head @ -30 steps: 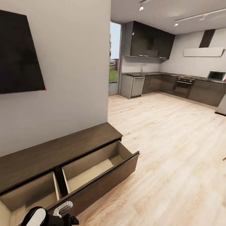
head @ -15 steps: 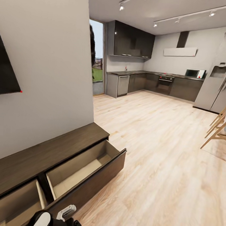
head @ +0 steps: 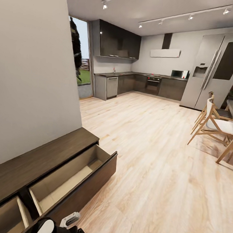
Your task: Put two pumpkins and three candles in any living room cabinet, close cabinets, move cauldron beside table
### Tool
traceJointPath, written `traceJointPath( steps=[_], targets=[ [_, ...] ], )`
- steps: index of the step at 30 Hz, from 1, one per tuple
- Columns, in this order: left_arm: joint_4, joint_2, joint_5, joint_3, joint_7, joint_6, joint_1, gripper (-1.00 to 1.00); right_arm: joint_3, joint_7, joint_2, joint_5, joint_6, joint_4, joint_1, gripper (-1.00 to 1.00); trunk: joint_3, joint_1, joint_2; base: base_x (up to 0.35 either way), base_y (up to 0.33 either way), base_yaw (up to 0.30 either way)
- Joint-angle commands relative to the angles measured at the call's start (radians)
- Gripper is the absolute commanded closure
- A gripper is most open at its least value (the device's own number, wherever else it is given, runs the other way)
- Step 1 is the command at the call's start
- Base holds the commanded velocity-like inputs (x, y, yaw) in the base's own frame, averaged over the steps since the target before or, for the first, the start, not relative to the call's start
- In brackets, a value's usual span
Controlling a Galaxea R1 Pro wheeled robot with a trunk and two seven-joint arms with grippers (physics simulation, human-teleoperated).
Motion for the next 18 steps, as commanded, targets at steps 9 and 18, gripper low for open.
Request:
traceJointPath(
  steps=[9, 18],
  targets=[
    [0.0, 0.0, 0.0, -0.001, 0.0, 0.0, 0.0, -1.0, 0.0, 0.0, 0.0, 0.0, -0.001, 0.0, 0.0, -1.0, 0.0, 0.0, 0.0, 0.0, 0.0, -0.286],
    [0.0, 0.0, 0.001, -0.001, 0.0, 0.0, 0.0, -1.0, 0.0, 0.0, 0.0, 0.0, -0.002, 0.0, 0.0, -1.0, 0.0, 0.0, 0.0, 0.0, 0.0, -0.286]
  ],
)
